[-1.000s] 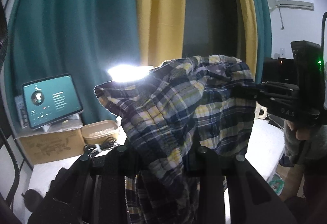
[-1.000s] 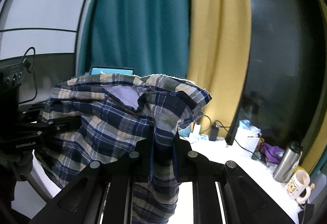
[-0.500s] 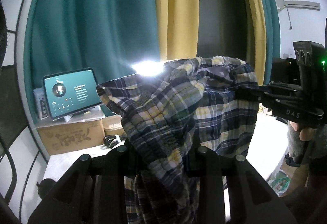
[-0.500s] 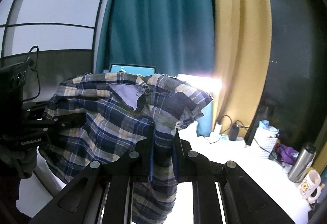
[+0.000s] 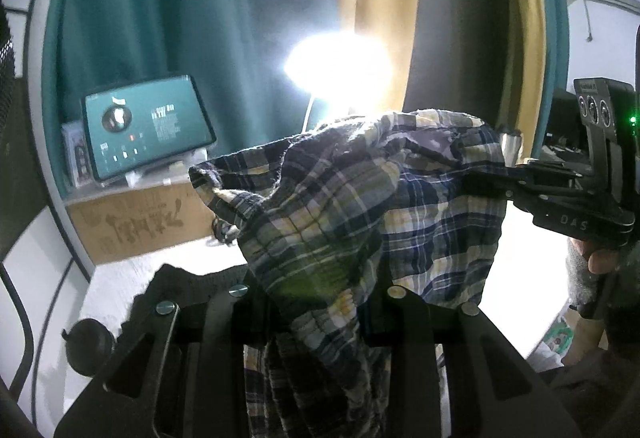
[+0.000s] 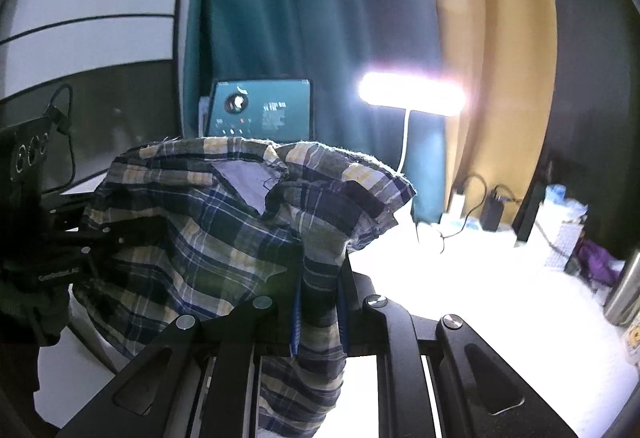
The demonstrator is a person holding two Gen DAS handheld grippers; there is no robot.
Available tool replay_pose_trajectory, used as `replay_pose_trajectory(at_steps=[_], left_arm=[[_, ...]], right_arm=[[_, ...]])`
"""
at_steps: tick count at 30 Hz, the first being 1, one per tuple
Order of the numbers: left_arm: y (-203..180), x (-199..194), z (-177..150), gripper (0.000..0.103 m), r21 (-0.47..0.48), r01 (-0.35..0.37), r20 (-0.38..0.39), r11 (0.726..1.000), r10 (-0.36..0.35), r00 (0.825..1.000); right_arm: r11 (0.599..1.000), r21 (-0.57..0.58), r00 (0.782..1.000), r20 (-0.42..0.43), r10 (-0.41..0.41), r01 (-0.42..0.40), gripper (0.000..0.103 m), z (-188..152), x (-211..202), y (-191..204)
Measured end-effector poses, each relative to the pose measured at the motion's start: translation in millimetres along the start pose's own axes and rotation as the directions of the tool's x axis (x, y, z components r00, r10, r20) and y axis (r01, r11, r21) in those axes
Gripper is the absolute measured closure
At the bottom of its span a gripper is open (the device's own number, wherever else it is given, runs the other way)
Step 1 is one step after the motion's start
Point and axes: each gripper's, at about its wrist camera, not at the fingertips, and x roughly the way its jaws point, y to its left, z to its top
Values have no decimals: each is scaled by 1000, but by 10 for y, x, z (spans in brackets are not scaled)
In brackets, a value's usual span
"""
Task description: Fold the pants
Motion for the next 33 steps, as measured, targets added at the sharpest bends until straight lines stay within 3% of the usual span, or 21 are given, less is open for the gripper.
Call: replay_pose_trajectory(at_steps=[12,16,21,27,33], left_arm=[[236,702,-43,74,-33,-17,-155,999,11,988],[313,906,-82,74,-48,-25,-205,999,15,979],[438,1245,-190,73,-69,-50,-295,996,28,955],[590,1515,-286,67,-96,-86,-375,992,44,926],[757,1656,-386,54,-149,-102,-400,984,34,916]], right_arm=[[997,71,992,-114,49,-41,89,-112,901,-309],[994,86,983,-166,79,-66,89,-171,1214,-399],[991,110,968,-229,105,-81,89,-287,1612,-521],[984,154,951,-284,127,-85,89,-390,1978,-645],[975,218,923,-364,124,-45,88,-560,2240,-850]])
